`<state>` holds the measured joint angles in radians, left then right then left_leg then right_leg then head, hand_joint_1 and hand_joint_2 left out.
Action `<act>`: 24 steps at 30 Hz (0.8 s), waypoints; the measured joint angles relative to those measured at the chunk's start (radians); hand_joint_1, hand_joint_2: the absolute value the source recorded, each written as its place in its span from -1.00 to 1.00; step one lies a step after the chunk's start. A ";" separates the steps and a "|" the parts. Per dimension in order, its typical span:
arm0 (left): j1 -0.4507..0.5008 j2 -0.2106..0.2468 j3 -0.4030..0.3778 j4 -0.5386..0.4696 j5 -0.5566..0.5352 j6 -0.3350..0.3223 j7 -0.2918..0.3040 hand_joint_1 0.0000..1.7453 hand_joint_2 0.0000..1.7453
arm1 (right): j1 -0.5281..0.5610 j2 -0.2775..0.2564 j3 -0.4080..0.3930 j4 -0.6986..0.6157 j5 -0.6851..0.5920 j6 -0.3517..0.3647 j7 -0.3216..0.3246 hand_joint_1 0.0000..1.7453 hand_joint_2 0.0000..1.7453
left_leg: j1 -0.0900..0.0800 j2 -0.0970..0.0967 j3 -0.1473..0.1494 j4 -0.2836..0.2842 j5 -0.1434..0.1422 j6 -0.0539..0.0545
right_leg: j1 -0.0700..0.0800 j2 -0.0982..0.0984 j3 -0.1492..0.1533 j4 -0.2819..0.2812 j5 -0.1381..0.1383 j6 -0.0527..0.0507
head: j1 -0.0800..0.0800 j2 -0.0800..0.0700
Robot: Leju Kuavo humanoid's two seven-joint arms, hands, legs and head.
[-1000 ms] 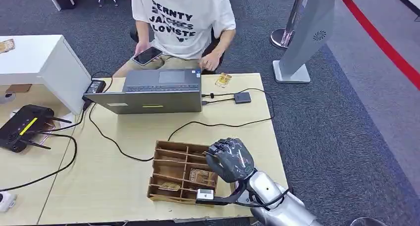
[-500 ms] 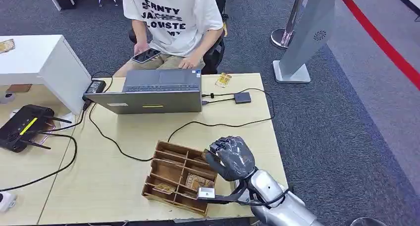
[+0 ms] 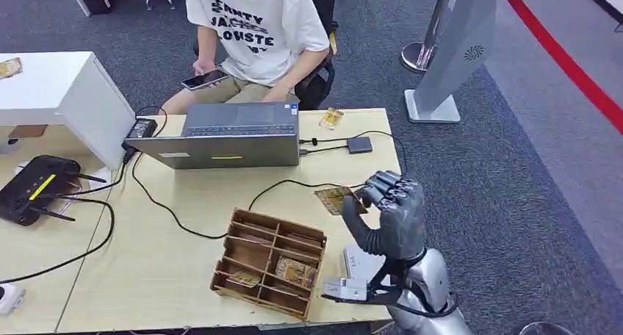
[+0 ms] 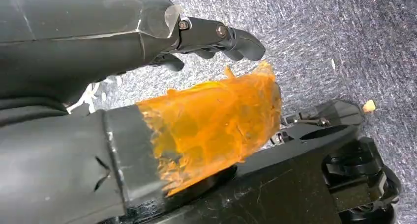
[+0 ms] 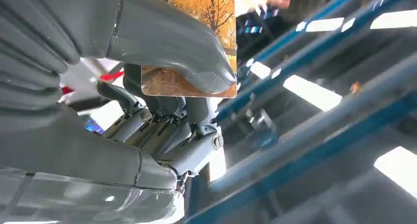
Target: Pass the card to the sensor for recognition and then transmit it.
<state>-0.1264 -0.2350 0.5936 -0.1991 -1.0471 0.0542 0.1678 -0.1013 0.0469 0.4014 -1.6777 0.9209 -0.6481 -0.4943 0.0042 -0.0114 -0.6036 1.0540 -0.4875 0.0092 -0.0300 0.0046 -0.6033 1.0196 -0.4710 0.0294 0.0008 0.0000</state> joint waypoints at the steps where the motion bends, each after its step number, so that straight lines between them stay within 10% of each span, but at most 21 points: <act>1: 0.000 0.000 -0.002 0.000 0.000 0.000 0.000 -1.00 -1.00 | 0.008 0.010 -0.017 -0.012 -0.002 0.000 -0.012 1.00 1.00 | 0.000 0.000 0.000 0.000 0.000 0.000 | 0.000 0.000 0.000 0.000 0.000 0.000 | 0.000 0.000; 24: -0.003 0.000 -0.020 0.000 -0.011 -0.005 0.010 -1.00 -1.00 | 0.032 0.084 -0.127 -0.100 -0.025 0.001 -0.029 1.00 1.00 | 0.000 0.000 0.000 0.000 0.000 0.000 | 0.000 0.000 0.000 0.000 0.000 0.000 | 0.000 0.000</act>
<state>-0.1294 -0.2354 0.5734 -0.1991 -1.0586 0.0488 0.1782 -0.0691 0.1308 0.2747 -1.7781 0.8960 -0.6474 -0.5231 0.0042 -0.0112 -0.6036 1.0540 -0.4875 0.0092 -0.0300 0.0048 -0.6030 1.0197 -0.4709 0.0295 0.0008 0.0000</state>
